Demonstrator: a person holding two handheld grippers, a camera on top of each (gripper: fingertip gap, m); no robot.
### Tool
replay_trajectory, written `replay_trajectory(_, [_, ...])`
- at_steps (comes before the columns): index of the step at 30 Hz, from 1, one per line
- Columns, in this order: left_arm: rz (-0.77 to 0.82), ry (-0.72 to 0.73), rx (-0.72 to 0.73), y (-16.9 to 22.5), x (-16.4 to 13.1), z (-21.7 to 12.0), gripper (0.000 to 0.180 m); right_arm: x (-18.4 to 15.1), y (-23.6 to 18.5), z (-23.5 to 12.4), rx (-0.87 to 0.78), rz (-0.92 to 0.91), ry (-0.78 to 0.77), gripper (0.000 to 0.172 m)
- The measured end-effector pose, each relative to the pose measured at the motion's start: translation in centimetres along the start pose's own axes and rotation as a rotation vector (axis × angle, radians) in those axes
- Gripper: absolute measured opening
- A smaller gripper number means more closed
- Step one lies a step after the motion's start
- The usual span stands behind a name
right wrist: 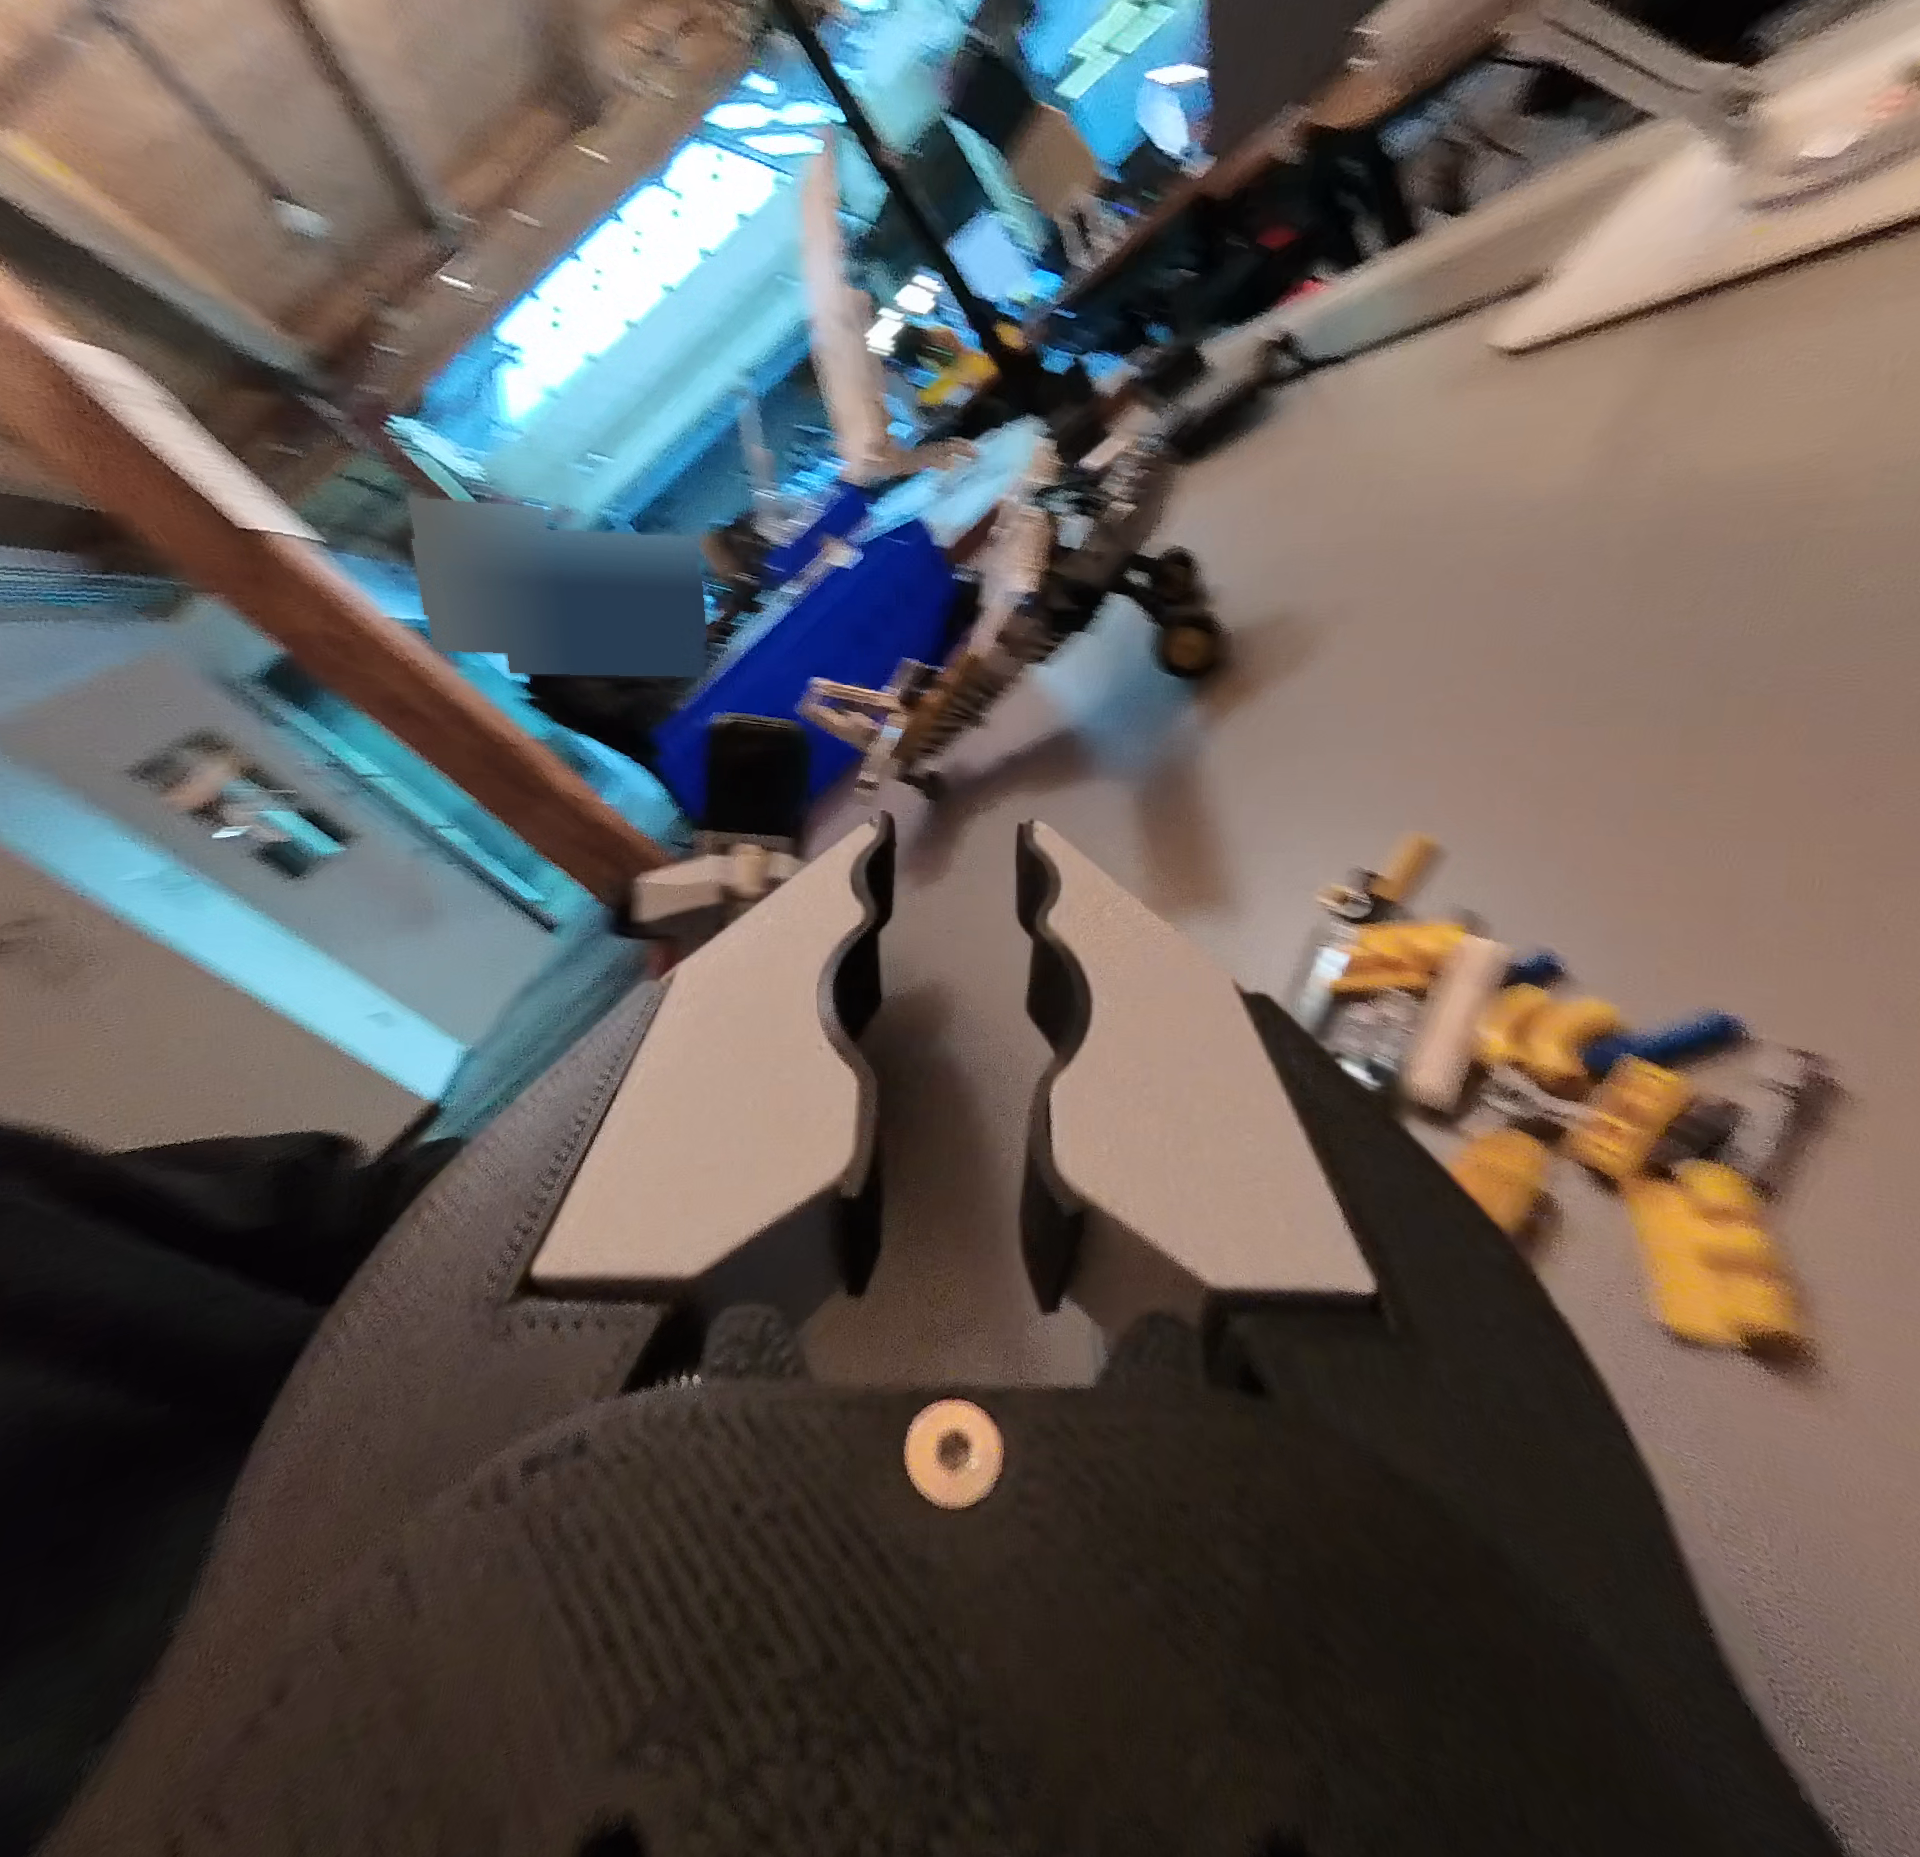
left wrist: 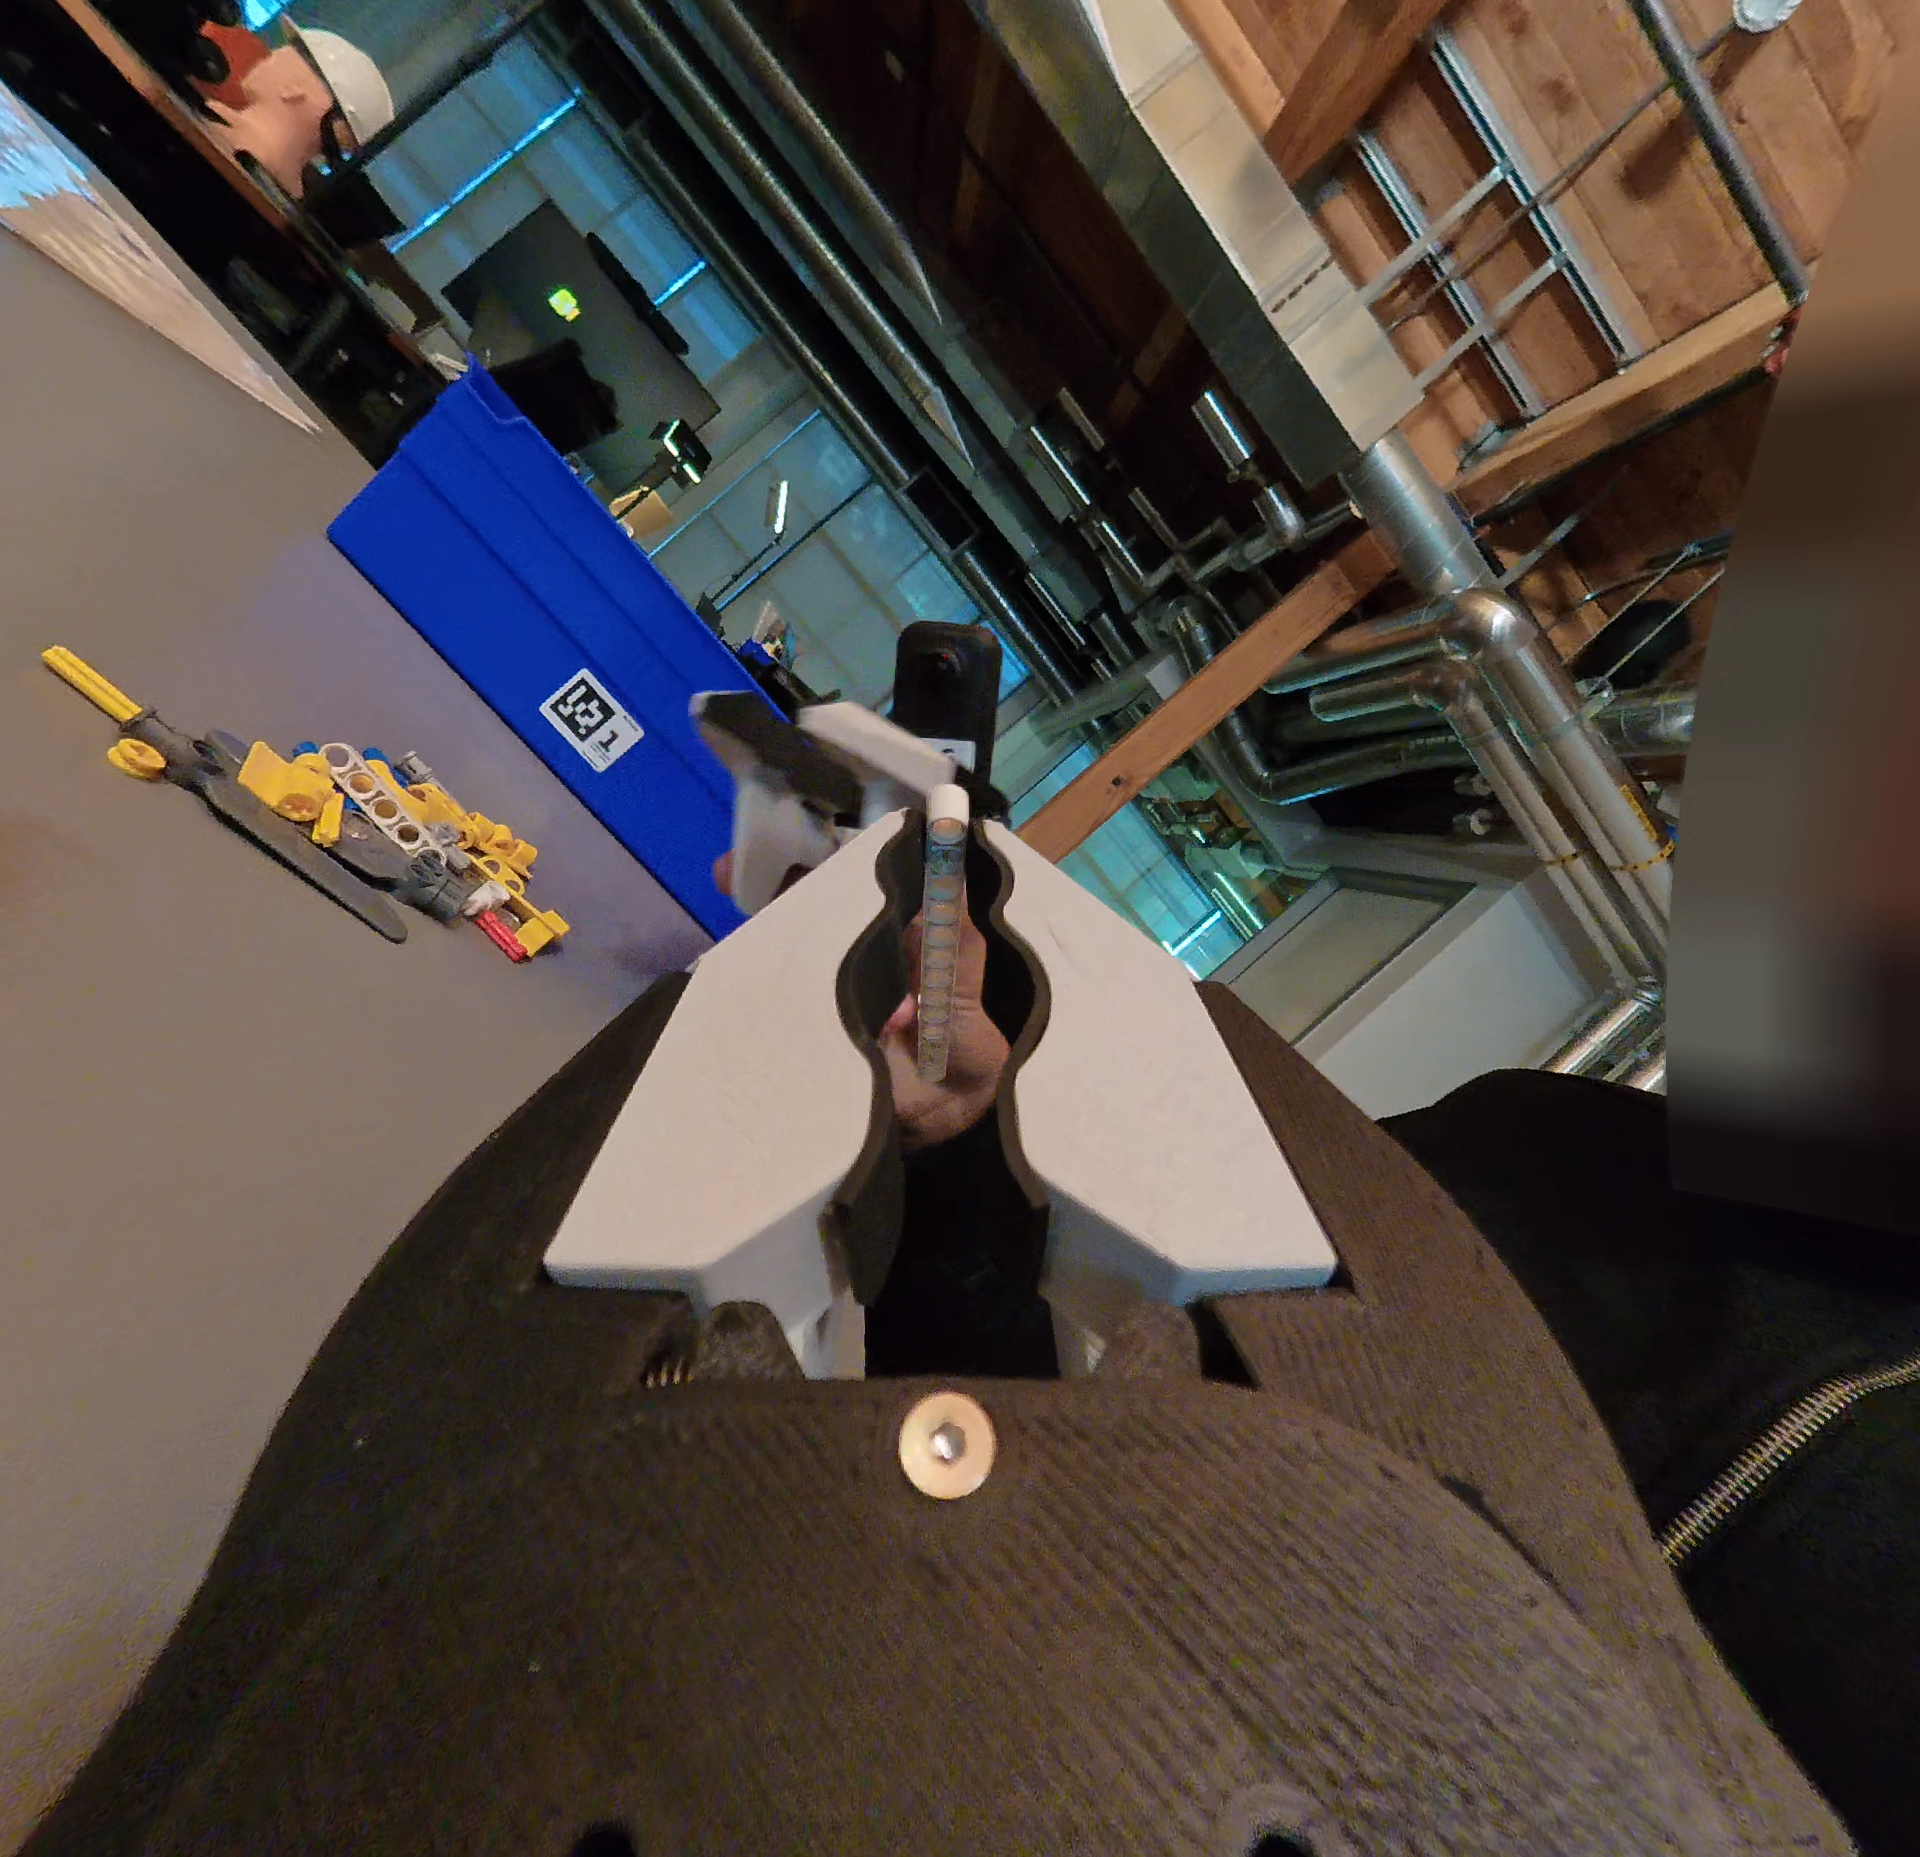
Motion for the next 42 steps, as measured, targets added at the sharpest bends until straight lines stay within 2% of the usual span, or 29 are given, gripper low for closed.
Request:
replay_trajectory(6, [-0.003, -0.019, 0.017, -0.3, -0.3, 0.1, 0.002, -2.1, -5.2, 1.0, 0.301, 0.008, -0.031, 0.023])
replay_trajectory(8, [-0.016, -0.045, 0.019, -0.4, -0.7, 0.3, 0.002, -2.4, -5.8, 1.0, 0.376, 0.046, -0.028, 0.017])
replay_trajectory(10, [-0.022, -0.067, 0.011, -0.3, -1.0, 0.5, 0.002, -2.6, -5.5, 1.2, 0.375, 0.044, -0.025, 0.005])
replay_trajectory(19, [-0.083, -0.066, -0.052, 0.1, -1.0, 0.6, 0.003, -2.8, -6.2, 0.7, 0.439, -0.002, -0.022, 0.011])
replay_trajectory(25, [-0.359, -0.017, -0.276, 1.4, -0.2, 0.1, 0.004, -2.8, -7.4, 0.0, 0.478, -0.103, 0.023, 0.009])
replay_trajectory(28, [-0.386, -0.077, -0.321, 2.0, -1.1, 0.5, 0.004, -2.8, -7.6, 0.1, 0.43, -0.203, 0.073, 0.016])
replay_trajectory(31, [-0.352, -0.083, -0.313, 2.1, -1.1, 0.5, 0.004, -2.9, -8.2, -0.1, 0.434, -0.281, 0.111, 0.012])
replay_trajectory(42, [-0.488, -0.209, -0.503, 4.7, -2.8, 0.8, 0.005, -4.0, -10.7, -1.7, 0.526, -0.489, 0.19, 0.009])
Point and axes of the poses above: each gripper's, where its closed fingertips meet, z out along the fingers, x out of its top, y = z × x across the jaws, the point moved 1 cm from there along -z, back along the fingers, and after that the axes turned 13 degrees about -x, right-handed, at the moved point
